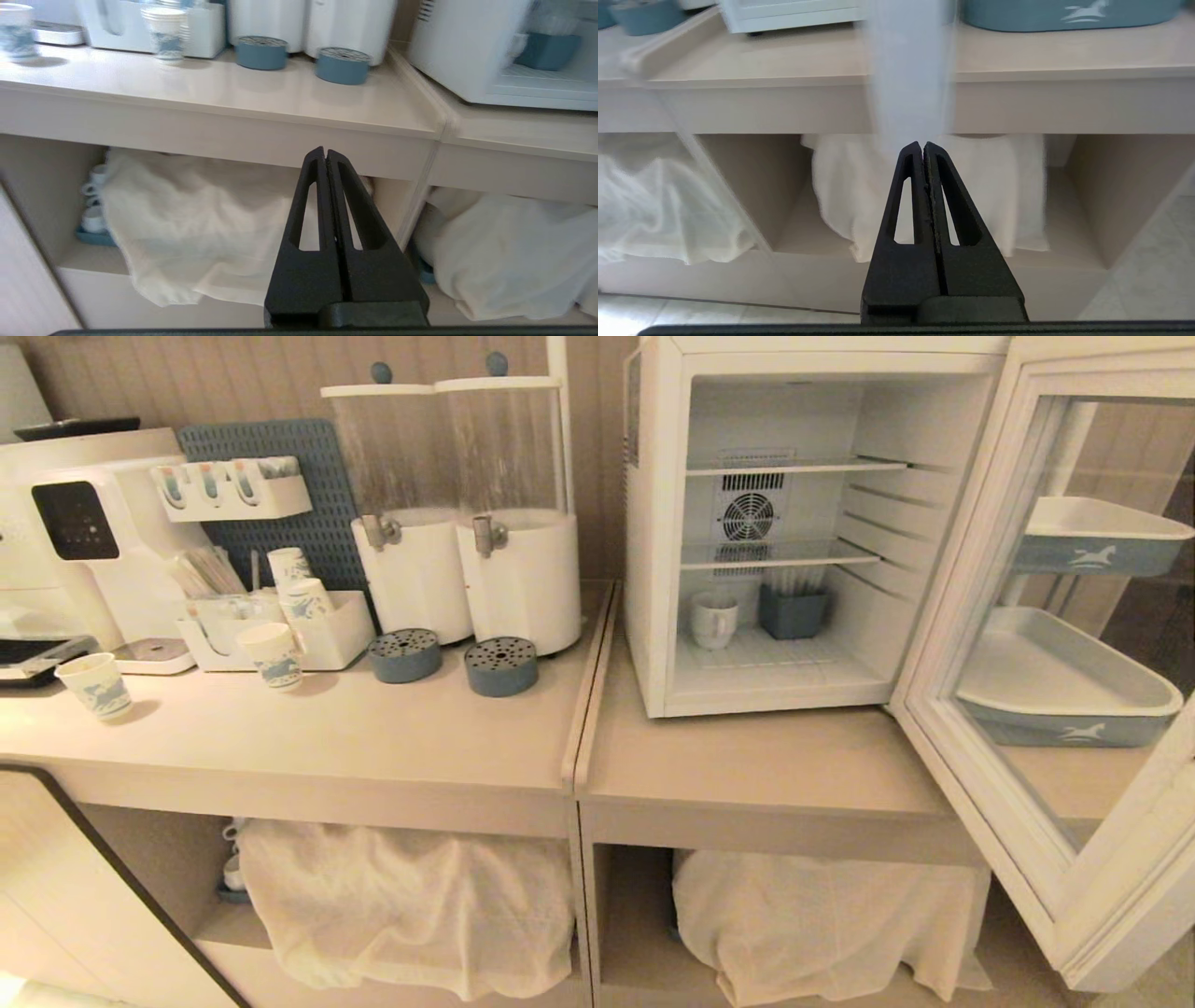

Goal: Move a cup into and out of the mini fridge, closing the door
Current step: Take the ceramic cup out of the freezer

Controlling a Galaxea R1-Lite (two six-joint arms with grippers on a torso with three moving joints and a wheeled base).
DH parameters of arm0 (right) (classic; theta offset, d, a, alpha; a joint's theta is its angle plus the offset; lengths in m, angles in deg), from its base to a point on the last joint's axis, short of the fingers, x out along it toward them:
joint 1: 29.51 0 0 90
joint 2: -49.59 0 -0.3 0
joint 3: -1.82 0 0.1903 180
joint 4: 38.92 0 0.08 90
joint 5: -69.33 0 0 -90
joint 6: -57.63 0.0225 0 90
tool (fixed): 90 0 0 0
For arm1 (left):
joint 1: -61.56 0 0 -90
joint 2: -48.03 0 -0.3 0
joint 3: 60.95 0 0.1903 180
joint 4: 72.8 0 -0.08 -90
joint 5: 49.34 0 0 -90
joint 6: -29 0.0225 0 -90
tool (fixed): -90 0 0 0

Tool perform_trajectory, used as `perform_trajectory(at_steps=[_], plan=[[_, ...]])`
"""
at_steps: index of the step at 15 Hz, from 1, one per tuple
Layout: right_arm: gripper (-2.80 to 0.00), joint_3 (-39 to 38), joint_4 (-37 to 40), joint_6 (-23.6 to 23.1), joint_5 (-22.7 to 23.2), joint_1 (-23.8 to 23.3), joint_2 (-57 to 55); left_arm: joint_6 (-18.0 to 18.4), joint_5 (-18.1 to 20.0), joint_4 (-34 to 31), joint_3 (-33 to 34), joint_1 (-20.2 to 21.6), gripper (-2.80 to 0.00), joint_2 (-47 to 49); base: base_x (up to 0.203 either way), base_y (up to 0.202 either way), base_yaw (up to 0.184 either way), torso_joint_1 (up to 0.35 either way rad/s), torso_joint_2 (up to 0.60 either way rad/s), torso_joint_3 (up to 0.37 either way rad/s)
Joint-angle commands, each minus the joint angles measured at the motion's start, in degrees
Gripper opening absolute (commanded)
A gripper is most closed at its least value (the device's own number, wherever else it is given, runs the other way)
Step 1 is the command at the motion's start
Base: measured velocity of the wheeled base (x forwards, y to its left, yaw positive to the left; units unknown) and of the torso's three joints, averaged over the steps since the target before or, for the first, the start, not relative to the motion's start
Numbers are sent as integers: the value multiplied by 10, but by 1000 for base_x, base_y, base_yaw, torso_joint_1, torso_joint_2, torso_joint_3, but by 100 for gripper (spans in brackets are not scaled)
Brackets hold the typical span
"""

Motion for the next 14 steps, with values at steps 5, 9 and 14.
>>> perform_trajectory(at_steps=[5, 9, 14], plan=[[-280, 0, 0, 0, 0, 0, -1, -1, 0, 1, 23, 0, -280, -3, 0, 194, -1, 3, 3, 3], [-280, 0, 0, 0, 0, 0, -1, -1, 0, 1, 23, 0, -280, -3, 0, 192, -1, 1, 2, 0], [-280, 0, 0, 0, 0, 0, -1, -1, 0, 1, 23, 0, -280, -3, 0, 192, -3, 4, 5, 4]])
